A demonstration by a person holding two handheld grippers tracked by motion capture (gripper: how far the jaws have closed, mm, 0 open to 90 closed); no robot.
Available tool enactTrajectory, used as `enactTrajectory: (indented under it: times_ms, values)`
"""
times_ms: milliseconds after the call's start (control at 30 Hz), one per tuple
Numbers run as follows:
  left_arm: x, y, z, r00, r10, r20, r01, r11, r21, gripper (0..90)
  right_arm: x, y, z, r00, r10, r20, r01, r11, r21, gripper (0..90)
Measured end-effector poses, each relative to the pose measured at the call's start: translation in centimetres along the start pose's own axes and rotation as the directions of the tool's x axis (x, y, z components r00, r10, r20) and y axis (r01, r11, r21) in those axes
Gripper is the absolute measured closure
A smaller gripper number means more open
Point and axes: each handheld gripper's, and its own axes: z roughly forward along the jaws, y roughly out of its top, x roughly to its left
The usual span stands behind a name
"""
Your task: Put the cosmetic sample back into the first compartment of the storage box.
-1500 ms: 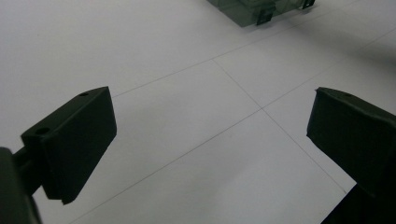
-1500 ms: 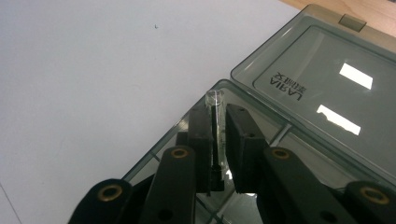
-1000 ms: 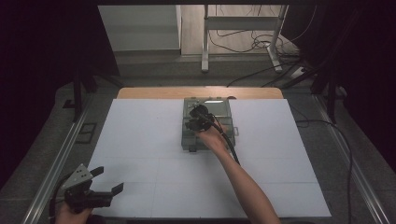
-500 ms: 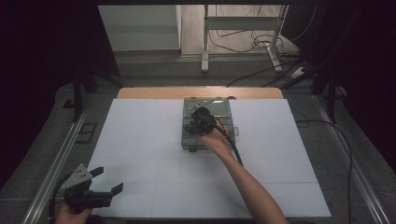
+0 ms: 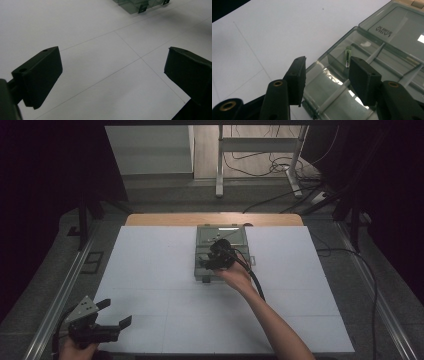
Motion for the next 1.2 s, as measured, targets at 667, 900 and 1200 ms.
enactTrajectory:
  times_ms: [667,900,1200]
  values:
    - [-0.1,0.0,0.0,0.9999,0.008,0.006,-0.008,1.0000,0.001,2.2,0.3,-2.0,-1.5,0.9987,0.008,-0.050,-0.007,0.9996,0.028,25.4]
    - [-0.1,0.0,0.0,0.9999,0.013,0.007,-0.013,0.9999,-0.001,2.2,0.5,-2.6,-1.8,0.9982,0.015,-0.057,-0.012,0.9986,0.052,17.1]
    - [-0.1,0.0,0.0,0.9998,0.015,0.010,-0.015,0.9999,-0.001,2.2,0.6,-3.4,-2.3,0.9978,0.002,-0.066,0.002,0.9982,0.061,8.4]
